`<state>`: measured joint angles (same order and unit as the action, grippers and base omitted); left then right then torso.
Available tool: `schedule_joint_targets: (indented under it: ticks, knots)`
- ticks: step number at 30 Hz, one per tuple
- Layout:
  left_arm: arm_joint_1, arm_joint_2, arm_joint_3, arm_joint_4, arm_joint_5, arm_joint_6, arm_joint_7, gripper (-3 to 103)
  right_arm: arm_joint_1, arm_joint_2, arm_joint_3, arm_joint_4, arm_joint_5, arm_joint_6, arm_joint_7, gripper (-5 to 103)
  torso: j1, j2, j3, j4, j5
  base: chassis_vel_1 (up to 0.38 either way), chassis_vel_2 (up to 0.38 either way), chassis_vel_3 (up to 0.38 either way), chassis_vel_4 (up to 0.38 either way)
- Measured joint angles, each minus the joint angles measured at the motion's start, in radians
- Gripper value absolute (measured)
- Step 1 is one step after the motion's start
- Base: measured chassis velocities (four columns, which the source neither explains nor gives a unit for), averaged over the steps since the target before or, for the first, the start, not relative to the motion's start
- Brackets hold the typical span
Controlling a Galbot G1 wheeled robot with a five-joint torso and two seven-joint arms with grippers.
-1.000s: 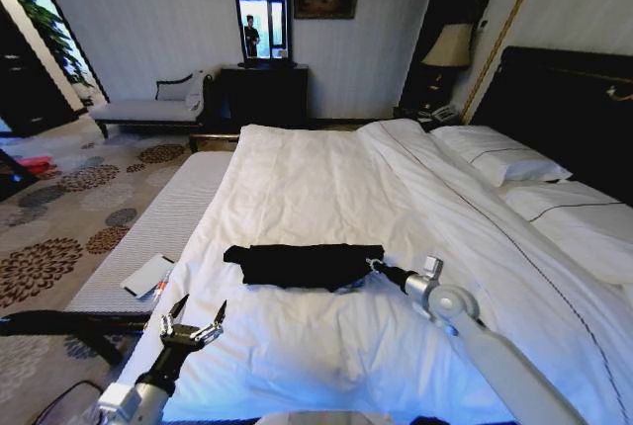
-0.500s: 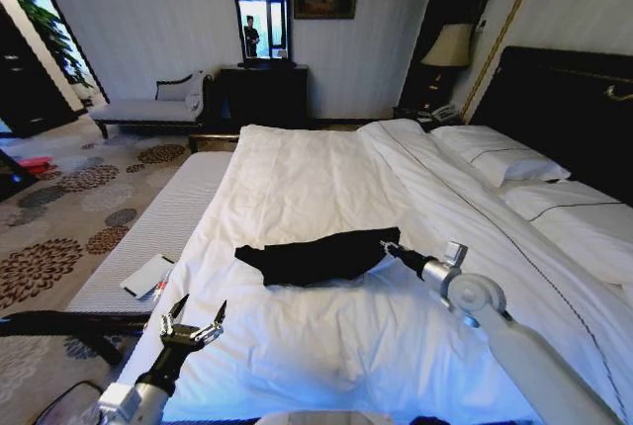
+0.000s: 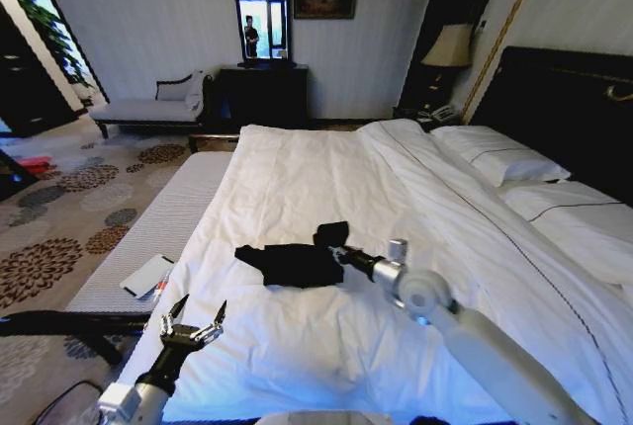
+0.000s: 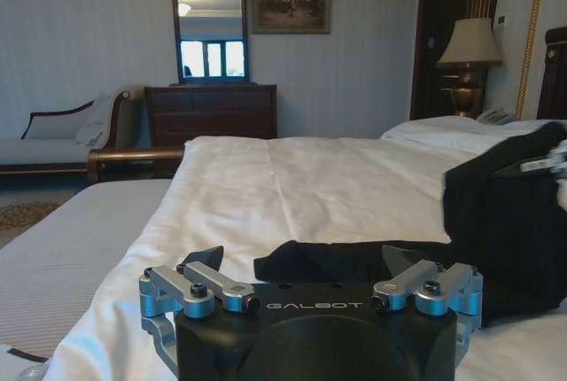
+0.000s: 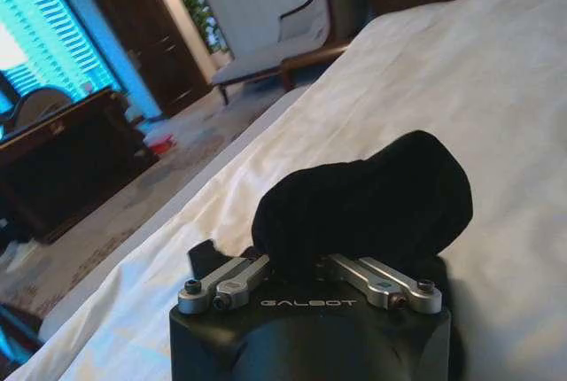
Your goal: Fold the clothes on the bed.
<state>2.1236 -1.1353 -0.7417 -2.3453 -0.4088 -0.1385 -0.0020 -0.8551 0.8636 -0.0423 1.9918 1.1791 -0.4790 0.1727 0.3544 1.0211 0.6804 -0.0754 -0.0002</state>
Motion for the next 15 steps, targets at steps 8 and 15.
schedule_joint_targets:
  ticks: [8, 15]
  knots:
    - [0.000, 0.000, 0.000, 0.000, 0.000, 0.000, 0.000, 100, 0.156, 0.087, -0.123, -0.138, 0.001, -0.002, 0.014, 5, 0.000, 0.000, 0.000, -0.0001, 0.0000, 0.000, 0.000, 0.000, 0.000]
    - [0.000, 0.000, 0.000, 0.000, 0.000, 0.000, 0.000, 100, 0.195, 0.190, -0.179, -0.233, -0.049, 0.004, 0.019, 5, 0.000, 0.000, 0.000, -0.0003, 0.0000, 0.000, 0.000, 0.000, 0.000]
